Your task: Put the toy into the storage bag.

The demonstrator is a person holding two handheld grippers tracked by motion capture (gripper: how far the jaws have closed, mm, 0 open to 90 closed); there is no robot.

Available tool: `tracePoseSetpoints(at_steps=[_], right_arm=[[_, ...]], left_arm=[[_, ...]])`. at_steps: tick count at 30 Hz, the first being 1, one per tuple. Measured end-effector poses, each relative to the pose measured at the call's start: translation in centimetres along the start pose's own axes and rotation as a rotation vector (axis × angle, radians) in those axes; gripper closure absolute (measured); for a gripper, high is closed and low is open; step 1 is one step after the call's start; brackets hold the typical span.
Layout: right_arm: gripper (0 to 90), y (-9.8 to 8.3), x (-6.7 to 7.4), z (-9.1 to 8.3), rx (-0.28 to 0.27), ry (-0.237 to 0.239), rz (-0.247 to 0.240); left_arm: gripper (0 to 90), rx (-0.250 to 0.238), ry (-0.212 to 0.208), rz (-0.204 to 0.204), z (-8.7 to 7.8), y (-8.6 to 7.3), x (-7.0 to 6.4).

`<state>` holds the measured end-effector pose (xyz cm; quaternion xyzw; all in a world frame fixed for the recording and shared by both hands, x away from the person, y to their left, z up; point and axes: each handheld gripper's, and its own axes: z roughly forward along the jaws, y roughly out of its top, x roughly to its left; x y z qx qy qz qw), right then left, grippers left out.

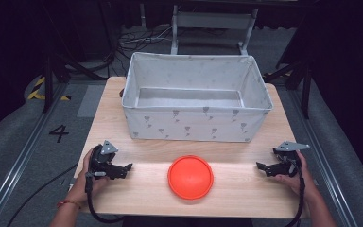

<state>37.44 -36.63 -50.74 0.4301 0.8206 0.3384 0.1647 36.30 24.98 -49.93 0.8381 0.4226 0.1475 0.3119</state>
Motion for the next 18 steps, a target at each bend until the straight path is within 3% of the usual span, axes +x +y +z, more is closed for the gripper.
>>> tracePoseSetpoints(at_steps=[4, 11, 13, 15, 18], right_arm=[[0.0, -0.03, 0.00, -0.05, 0.002, -0.007, 0.007], [1.1, 0.06, 0.07, -0.18, 0.016, -0.013, 0.013], [6.3, 0.12, 0.16, -0.32, 0.020, -0.008, 0.012], [22.2, 0.21, 0.39, -0.72, 0.007, 0.007, 0.002], [17.7, 0.43, 0.81, -0.83, 0.011, 0.031, -0.006]], left_arm=[[0.1, 0.004, -0.024, 0.032, -0.17, -0.14, 0.35], [0.1, 0.002, -0.040, 0.043, -0.25, -0.28, 0.55], [0.1, 0.004, -0.043, 0.048, -0.27, -0.28, 0.60], [0.1, 0.003, -0.044, 0.049, -0.27, -0.28, 0.62], [0.1, 0.005, -0.054, 0.047, -0.25, -0.28, 0.65]])
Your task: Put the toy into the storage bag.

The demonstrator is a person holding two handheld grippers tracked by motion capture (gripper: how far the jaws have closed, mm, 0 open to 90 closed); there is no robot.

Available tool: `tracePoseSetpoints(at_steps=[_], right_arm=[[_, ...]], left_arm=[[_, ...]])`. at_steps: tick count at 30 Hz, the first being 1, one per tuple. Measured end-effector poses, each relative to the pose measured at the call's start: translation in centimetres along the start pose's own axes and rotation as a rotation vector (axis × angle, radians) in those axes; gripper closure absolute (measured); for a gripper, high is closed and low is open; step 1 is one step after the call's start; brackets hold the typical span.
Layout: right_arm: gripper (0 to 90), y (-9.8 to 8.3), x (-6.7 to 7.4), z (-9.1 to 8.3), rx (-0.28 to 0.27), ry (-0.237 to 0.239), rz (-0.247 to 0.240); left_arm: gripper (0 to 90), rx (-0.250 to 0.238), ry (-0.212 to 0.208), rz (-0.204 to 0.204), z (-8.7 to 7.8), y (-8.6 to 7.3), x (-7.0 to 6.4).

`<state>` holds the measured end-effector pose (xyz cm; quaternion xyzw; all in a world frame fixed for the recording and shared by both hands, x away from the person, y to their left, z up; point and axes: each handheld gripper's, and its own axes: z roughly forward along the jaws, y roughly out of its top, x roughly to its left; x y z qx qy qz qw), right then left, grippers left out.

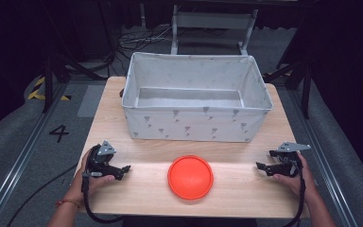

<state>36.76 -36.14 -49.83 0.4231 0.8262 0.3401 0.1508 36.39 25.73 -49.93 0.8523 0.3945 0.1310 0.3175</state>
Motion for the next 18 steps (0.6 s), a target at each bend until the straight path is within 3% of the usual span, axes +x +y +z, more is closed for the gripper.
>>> tracePoseSetpoints(at_steps=[6, 12, 13, 14, 16, 18], right_arm=[[21.3, 1.4, 2.0, -0.3, -0.032, 0.067, -0.021], [21.6, 3.8, 6.2, 0.6, -0.047, 0.160, -0.108], [21.6, 3.8, 6.2, 0.6, -0.047, 0.160, -0.108], [21.8, 4.5, 7.5, 1.0, -0.052, 0.190, -0.128], [21.5, 4.8, 8.1, 1.1, -0.052, 0.196, -0.142], [21.5, 6.2, 10.4, 1.8, -0.063, 0.243, -0.187]], left_arm=[[0.1, 0.000, 0.009, 0.002, 0.0, 0.0, 0.0], [0.1, 0.000, 0.009, 0.002, 0.0, 0.0, 0.0], [0.1, 0.000, 0.009, 0.002, 0.0, 0.0, 0.0], [0.1, 0.000, 0.008, 0.002, 0.0, 0.0, 0.0], [0.1, 0.000, 0.009, 0.002, 0.0, 0.0, 0.0], [0.1, 0.000, 0.009, 0.002, 0.0, 0.0, 0.0]])
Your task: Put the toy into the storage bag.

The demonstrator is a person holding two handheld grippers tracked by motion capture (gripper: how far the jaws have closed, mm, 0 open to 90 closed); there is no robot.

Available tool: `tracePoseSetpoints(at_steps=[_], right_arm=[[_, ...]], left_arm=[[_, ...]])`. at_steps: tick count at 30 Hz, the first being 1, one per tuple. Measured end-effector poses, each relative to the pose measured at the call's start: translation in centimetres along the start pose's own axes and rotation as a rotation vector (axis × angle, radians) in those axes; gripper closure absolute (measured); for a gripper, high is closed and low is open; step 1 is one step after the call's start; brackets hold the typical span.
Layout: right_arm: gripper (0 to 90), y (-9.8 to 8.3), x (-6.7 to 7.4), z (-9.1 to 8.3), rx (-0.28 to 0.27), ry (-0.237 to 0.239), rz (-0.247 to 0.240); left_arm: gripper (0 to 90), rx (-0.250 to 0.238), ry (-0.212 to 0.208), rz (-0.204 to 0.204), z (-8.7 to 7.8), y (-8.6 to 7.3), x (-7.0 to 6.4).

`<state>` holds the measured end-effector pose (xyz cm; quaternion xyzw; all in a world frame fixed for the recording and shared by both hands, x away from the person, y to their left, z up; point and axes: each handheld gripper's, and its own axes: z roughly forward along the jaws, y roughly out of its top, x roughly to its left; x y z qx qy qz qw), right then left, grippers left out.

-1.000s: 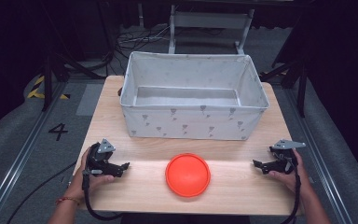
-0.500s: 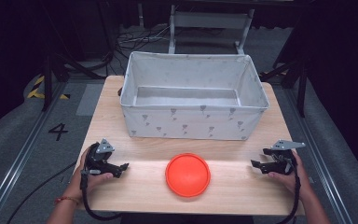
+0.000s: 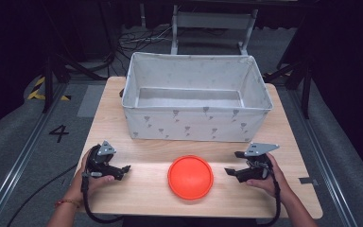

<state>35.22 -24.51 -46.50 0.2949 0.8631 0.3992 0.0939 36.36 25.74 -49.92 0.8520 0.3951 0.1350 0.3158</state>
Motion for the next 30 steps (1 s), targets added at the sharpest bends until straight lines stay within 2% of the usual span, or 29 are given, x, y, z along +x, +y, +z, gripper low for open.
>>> tracePoseSetpoints(at_steps=[2, 7, 10, 16, 18, 21, 22, 25, 26, 28, 29, 30], right_arm=[[21.5, 0.3, 0.4, 0.3, 0.003, 0.009, -0.007], [23.6, 1.9, 2.4, 3.2, 0.038, 0.067, -0.063], [25.0, 2.4, 3.0, 4.7, 0.067, 0.072, -0.083], [22.8, 2.8, 3.2, 6.8, 0.099, 0.087, -0.074], [22.1, 2.8, 3.2, 7.5, 0.117, 0.104, -0.063], [17.8, 2.9, 3.6, 7.9, 0.124, 0.097, -0.083], [18.0, 2.9, 3.9, 8.0, 0.130, 0.085, -0.098], [19.7, 2.8, 4.1, 8.0, 0.126, 0.085, -0.098], [26.1, 2.9, 4.3, 7.9, 0.123, 0.089, -0.101], [30.3, 3.0, 4.4, 7.9, 0.123, 0.084, -0.093], [35.5, 3.0, 4.3, 7.9, 0.123, 0.079, -0.084], [35.5, 3.0, 4.3, 7.9, 0.123, 0.079, -0.084]], left_arm=[[0.1, 0.000, 0.000, 0.000, 0.0, 0.0, 0.0], [0.2, 0.000, 0.000, 0.000, 0.0, 0.0, 0.0], [0.1, 0.000, 0.000, 0.000, 0.0, 0.0, 0.0], [0.1, 0.000, 0.000, 0.000, 0.0, 0.0, 0.0], [0.1, 0.000, 0.000, 0.000, 0.0, 0.0, 0.0], [0.2, 0.000, 0.000, 0.000, 0.0, 0.0, 0.0], [0.1, 0.000, 0.000, 0.000, 0.0, 0.0, 0.0], [0.1, 0.000, 0.000, 0.000, 0.0, 0.0, 0.0], [0.1, 0.000, 0.000, 0.000, 0.0, 0.0, 0.0], [0.1, 0.000, 0.001, 0.000, 0.0, 0.0, 0.0], [0.1, 0.000, 0.000, 0.001, 0.0, 0.0, 0.0], [0.1, 0.000, 0.000, 0.001, 0.0, 0.0, 0.0]])
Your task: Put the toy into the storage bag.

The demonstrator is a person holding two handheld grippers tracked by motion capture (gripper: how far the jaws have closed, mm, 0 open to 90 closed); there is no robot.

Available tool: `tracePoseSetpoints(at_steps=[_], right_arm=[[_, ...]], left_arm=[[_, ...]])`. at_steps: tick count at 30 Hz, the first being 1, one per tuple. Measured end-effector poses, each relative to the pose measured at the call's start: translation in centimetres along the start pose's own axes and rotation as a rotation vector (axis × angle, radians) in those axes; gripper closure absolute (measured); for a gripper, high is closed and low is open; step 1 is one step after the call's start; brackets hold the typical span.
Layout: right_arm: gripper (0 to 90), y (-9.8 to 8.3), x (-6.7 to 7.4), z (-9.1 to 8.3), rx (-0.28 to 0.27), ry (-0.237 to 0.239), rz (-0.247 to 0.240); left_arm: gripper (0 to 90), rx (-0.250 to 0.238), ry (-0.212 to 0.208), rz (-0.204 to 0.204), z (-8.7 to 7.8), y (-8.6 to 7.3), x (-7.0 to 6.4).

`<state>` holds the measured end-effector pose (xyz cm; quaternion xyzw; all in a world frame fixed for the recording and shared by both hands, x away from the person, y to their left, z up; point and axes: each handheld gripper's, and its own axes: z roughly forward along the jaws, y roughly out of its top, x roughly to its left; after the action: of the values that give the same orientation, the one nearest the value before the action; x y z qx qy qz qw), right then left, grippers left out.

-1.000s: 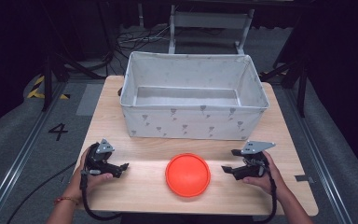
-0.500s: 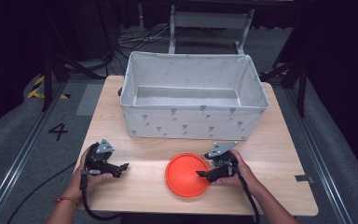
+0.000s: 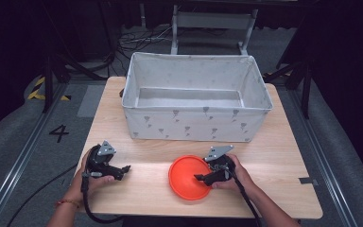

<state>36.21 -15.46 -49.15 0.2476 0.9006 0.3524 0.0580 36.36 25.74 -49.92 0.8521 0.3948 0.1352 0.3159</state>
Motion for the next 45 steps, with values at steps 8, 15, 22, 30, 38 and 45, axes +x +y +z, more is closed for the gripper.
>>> tracePoseSetpoints(at_steps=[8, 15, 22, 30, 38, 45], right_arm=[[67.7, 0.6, -1.8, -0.4, -0.025, 0.034, 0.064], [79.7, 0.9, -2.2, -2.6, -0.059, 0.080, 0.066], [82.4, 1.9, -1.1, -5.2, -0.078, 0.074, -0.019], [82.7, 3.9, 0.6, -9.4, -0.059, -0.002, -0.161], [83.0, 4.9, 0.9, -14.4, -0.030, -0.098, -0.236], [83.0, 4.3, -0.1, -18.4, -0.018, -0.161, -0.235]], left_arm=[[0.1, 0.000, 0.000, -0.001, 0.0, 0.0, 0.0], [0.2, 0.000, 0.000, -0.002, 0.0, 0.0, 0.0], [0.1, -0.002, 0.006, 0.000, 0.0, 0.0, 0.0], [0.2, -0.002, 0.008, -0.001, 0.0, 0.0, 0.0], [0.2, -0.002, 0.008, 0.000, 0.0, 0.0, 0.0], [0.2, -0.002, 0.009, -0.001, 0.0, 0.0, 0.0]])
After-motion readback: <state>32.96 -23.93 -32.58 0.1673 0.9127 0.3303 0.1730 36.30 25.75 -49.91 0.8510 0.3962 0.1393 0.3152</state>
